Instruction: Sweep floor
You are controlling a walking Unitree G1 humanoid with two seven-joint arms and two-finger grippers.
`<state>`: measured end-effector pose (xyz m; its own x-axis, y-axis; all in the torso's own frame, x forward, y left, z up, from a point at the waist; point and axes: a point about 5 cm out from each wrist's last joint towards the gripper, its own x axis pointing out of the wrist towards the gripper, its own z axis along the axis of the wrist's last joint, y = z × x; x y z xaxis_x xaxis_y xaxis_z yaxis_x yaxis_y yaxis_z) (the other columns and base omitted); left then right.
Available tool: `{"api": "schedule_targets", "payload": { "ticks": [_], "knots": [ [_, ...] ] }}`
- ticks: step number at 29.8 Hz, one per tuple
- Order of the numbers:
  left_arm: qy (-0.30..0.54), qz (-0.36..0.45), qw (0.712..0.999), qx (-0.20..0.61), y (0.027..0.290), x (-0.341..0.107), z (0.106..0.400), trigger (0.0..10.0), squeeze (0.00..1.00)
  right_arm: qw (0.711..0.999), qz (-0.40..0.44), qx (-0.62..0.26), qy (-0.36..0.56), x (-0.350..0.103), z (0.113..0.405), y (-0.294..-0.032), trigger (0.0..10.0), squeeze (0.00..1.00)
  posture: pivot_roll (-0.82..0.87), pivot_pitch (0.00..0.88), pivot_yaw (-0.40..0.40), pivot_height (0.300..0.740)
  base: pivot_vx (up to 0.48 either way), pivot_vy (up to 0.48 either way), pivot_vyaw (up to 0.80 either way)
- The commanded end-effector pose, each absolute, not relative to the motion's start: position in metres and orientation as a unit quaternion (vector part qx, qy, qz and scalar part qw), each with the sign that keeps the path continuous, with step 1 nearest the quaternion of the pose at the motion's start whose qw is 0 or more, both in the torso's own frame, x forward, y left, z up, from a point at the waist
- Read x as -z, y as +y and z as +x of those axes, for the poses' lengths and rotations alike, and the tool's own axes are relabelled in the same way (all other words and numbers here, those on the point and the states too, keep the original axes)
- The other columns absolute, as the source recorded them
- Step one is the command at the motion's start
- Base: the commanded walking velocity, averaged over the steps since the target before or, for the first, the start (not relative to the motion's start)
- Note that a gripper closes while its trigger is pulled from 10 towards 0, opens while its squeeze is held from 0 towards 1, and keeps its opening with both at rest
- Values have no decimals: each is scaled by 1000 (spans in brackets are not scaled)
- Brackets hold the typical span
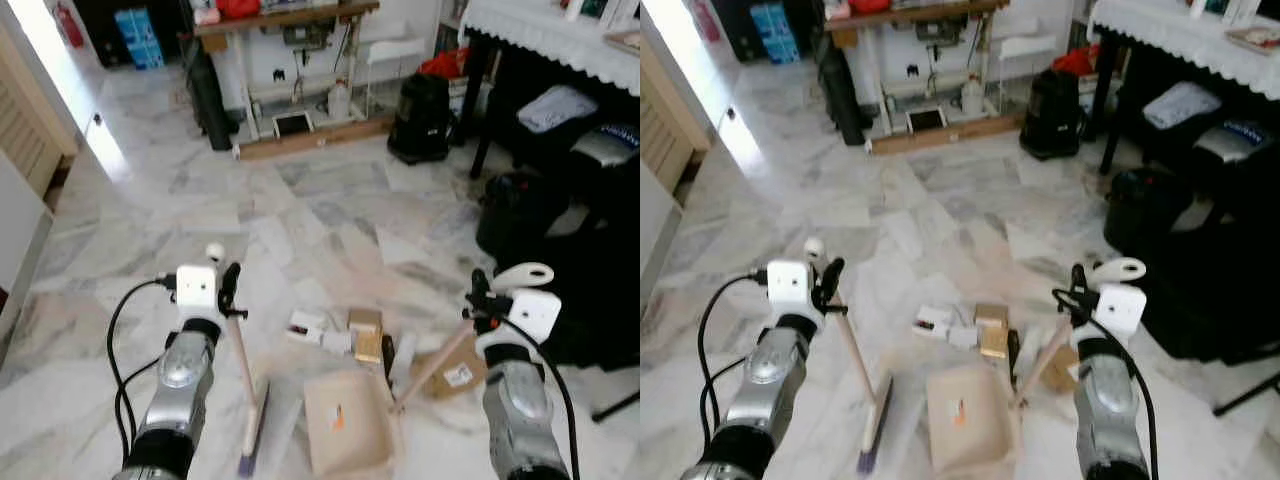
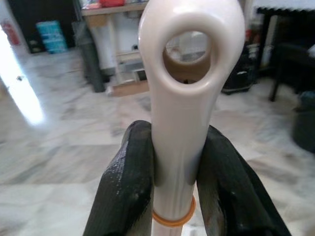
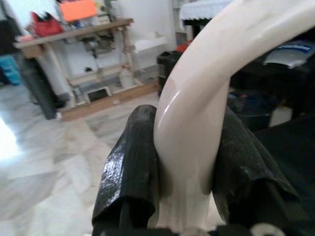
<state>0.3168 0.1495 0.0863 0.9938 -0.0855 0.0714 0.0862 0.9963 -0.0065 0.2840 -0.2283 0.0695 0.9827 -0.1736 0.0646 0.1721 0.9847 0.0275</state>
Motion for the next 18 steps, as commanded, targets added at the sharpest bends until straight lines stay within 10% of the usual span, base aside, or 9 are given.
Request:
{"api": "schedule_targets", "payload": {
  "ticks": [1, 18],
  "knots": [
    [-67, 2, 997, 38, 155, -99, 321, 10000, 0, 995, 14, 76, -62, -82, 292, -222, 10000, 0, -97, 0, 49, 740, 352, 0, 0],
    [-69, 3, 997, 46, 155, -98, 320, 10000, 0, 995, 13, 80, -64, -82, 290, -224, 10000, 0, -103, 0, 62, 740, 98, 0, 0]
  ]
}}
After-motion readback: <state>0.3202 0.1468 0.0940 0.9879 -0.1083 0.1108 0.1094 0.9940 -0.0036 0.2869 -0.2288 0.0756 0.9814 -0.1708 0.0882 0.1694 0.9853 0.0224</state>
